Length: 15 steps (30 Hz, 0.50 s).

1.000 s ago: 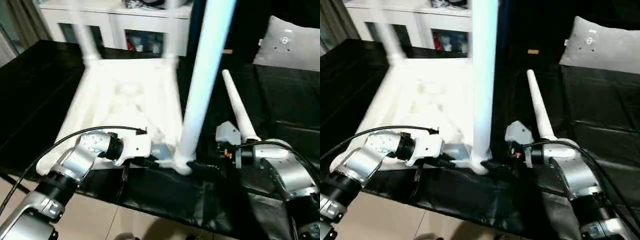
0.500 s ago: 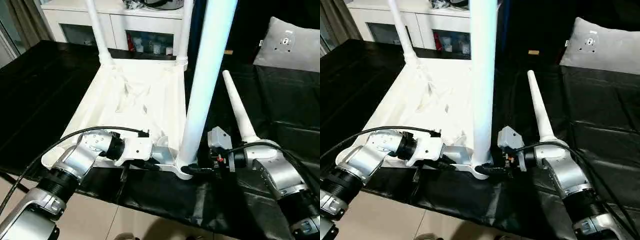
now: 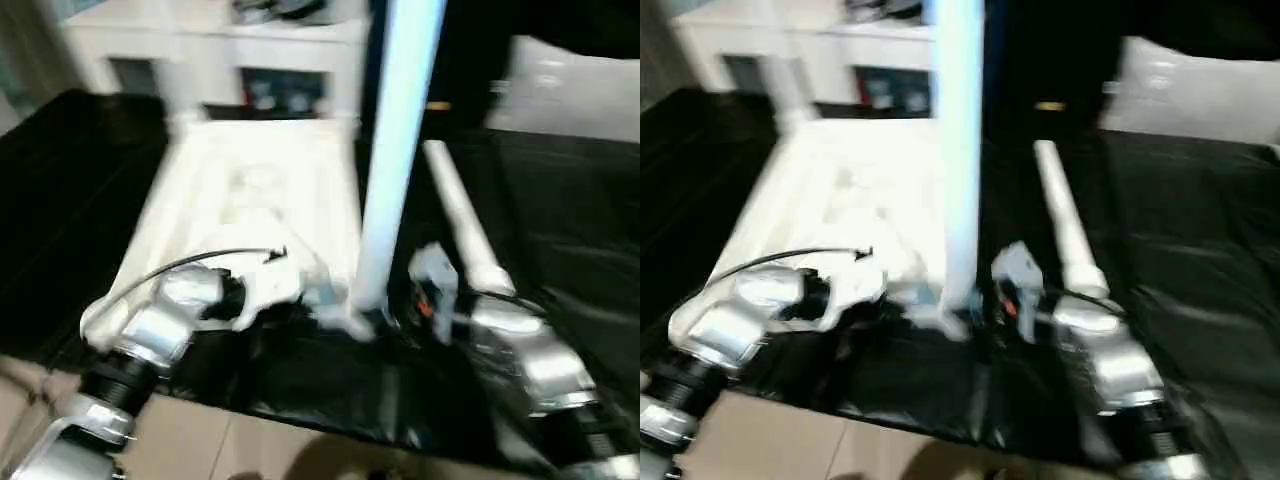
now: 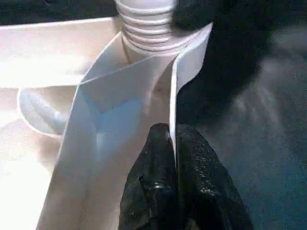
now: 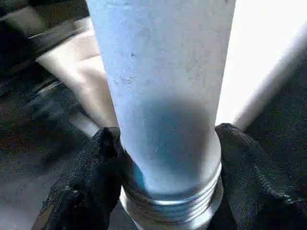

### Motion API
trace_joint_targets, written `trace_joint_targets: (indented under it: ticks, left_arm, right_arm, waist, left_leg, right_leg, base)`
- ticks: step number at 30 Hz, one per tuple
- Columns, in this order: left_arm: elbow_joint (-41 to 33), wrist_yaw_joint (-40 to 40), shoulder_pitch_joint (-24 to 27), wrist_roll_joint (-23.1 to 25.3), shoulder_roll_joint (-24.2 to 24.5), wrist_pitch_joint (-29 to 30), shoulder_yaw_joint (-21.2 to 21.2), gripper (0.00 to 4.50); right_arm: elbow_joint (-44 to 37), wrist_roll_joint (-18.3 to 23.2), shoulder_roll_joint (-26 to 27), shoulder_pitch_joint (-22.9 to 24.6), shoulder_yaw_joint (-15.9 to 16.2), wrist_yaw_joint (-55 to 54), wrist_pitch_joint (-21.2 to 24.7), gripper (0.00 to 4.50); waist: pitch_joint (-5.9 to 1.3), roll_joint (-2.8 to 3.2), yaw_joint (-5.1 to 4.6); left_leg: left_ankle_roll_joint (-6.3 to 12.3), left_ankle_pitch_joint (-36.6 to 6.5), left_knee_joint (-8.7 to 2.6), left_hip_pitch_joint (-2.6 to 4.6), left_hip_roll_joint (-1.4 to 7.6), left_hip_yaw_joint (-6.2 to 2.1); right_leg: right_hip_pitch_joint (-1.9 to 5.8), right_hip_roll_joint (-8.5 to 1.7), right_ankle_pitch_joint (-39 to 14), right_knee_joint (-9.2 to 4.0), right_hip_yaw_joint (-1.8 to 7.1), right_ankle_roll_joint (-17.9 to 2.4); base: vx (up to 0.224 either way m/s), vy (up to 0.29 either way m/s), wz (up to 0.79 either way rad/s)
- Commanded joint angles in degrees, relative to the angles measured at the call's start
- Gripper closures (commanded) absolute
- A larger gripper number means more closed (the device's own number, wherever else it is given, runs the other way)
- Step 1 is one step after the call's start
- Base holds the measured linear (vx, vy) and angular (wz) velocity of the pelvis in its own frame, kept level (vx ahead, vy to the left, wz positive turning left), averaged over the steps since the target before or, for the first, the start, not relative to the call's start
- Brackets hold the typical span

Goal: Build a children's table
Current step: Rotate leg to tighten

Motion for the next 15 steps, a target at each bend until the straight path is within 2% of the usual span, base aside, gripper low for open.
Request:
trace_joint_targets:
  ticks: [1,2,3,5,6,7,8,9,10,12,15]
  left_arm:
    - [-4.7,5.0,-0.3,-1.5,-6.0,3.3,-1.3,4.5]
    - [-4.9,6.0,-0.4,-1.3,-6.7,4.2,-1.1,4.5]
    - [-4.8,10.3,-0.9,-0.3,-9.7,6.6,-0.5,4.5]
    - [-4.2,13.5,-1.5,0.4,-11.5,7.2,0.1,4.5]
    - [-3.5,16.7,-2.0,0.8,-13.4,7.6,0.8,4.5]
    - [-3.1,19.6,-2.4,1.3,-15.1,8.3,1.5,4.5]
    - [-2.3,24.4,-3.2,2.3,-17.8,8.8,2.4,4.5]
    - [-2.1,25.5,-3.4,2.6,-18.6,8.8,2.4,4.5]
    - [-2.3,25.9,-3.4,3.0,-18.9,9.0,2.2,4.5]
    - [-2.9,24.8,-3.1,3.9,-17.8,9.0,1.1,4.5]
    - [-3.2,24.4,-2.8,4.3,-16.9,9.0,0.8,4.5]
  right_arm:
    - [1.3,0.2,5.7,-1.0,2.7,-5.3,3.9,1.83]
    - [1.3,0.0,6.4,-1.1,2.5,-6.6,4.2,1.83]
    - [2.8,-0.5,9.3,-2.3,1.2,-11.5,4.6,1.83]
    - [4.1,-1.2,10.6,-3.2,0.6,-14.4,4.4,1.83]
    - [5.5,-2.3,11.5,-4.0,0.2,-17.2,3.8,1.83]
    - [6.5,-3.3,12.1,-4.7,0.0,-19.1,3.4,1.83]
    - [7.9,-2.7,13.1,-5.2,-1.1,-20.2,2.9,1.48]
    - [8.0,-2.4,13.4,-5.2,-1.7,-20.7,2.4,1.48]
    - [7.6,-2.4,13.7,-5.1,-2.2,-21.0,2.2,1.27]
    - [6.0,-3.0,12.5,-3.9,-2.2,-19.7,0.8,1.05]
    - [5.4,-3.3,11.6,-3.3,-2.2,-18.8,-0.4,0.88]
  waist:
    - [-2.43,-0.57,-0.29]
    - [-2.49,-0.47,-0.97]
    - [-2.71,-0.09,-1.36]
    - [-2.79,-0.03,-2.24]
    - [-2.97,-0.03,-2.41]
    - [-2.9,-0.15,-2.57]
    - [-2.89,-0.3,-2.79]
    - [-3.01,-0.33,-2.76]
    - [-3.11,-0.38,-2.65]
    - [-3.33,-0.48,-2.35]
    - [-3.43,-0.5,-1.95]
  left_leg:
    - [1.61,-16.7,-4.13,-0.66,0.31,-0.29]
    - [2.08,-17.0,-4.16,-0.7,0.36,-0.43]
    - [2.42,-17.4,-4.38,-0.74,0.73,-0.65]
    - [2.97,-18.7,-4.48,-0.6,0.92,-0.79]
    - [3.35,-18.2,-4.51,-0.91,0.96,-0.81]
    - [3.48,-18.2,-4.56,-0.89,0.99,-0.69]
    - [3.71,-18.4,-4.51,-0.82,0.96,-0.68]
    - [4.26,-17.8,-4.43,-0.66,0.95,-0.54]
    - [4.59,-17.0,-4.45,-0.7,1.01,-0.48]
    - [5.76,-13.5,-4.59,-1.41,1.29,-0.46]
    - [6.56,-11.1,-4.42,-1.32,1.43,-0.17]
  right_leg:
    - [2.95,-4.15,-40.5,-6.87,0.82,0.6]
    - [3.03,-4.17,-39.8,-7.26,0.44,0.8]
    - [3.2,-4.24,-37.3,-7.2,0.25,0.0]
    - [3.26,-4.16,-34.1,-7.27,-0.39,-1.2]
    - [3.55,-4.33,-31.7,-6.92,-0.41,-1.9]
    - [3.34,-4.34,-31.2,-6.97,-0.35,-2.4]
    - [3.27,-4.35,-30.5,-6.86,-0.39,-3.0]
    - [3.19,-4.54,-29.5,-6.82,-0.12,-3.7]
    - [3.2,-4.67,-28.5,-6.72,0.11,-4.1]
    - [3.61,-4.83,-23.6,-5.76,0.71,-5.7]
    - [3.51,-4.94,-20.3,-5.14,1.15,-7.7]
  base:
    - [0.0,0.0,0.0]
    - [0.0,0.0,0.0]
    - [0.0,0.0,0.0]
    - [0.0,0.0,0.0]
    - [0.0,0.0,0.0]
    - [0.0,0.0,0.0]
    - [0.0,0.0,0.0]
    - [0.0,0.0,0.0]
    - [0.0,0.0,0.0]
    - [0.0,0.0,0.0]
    - [0.0,0.0,0.0]
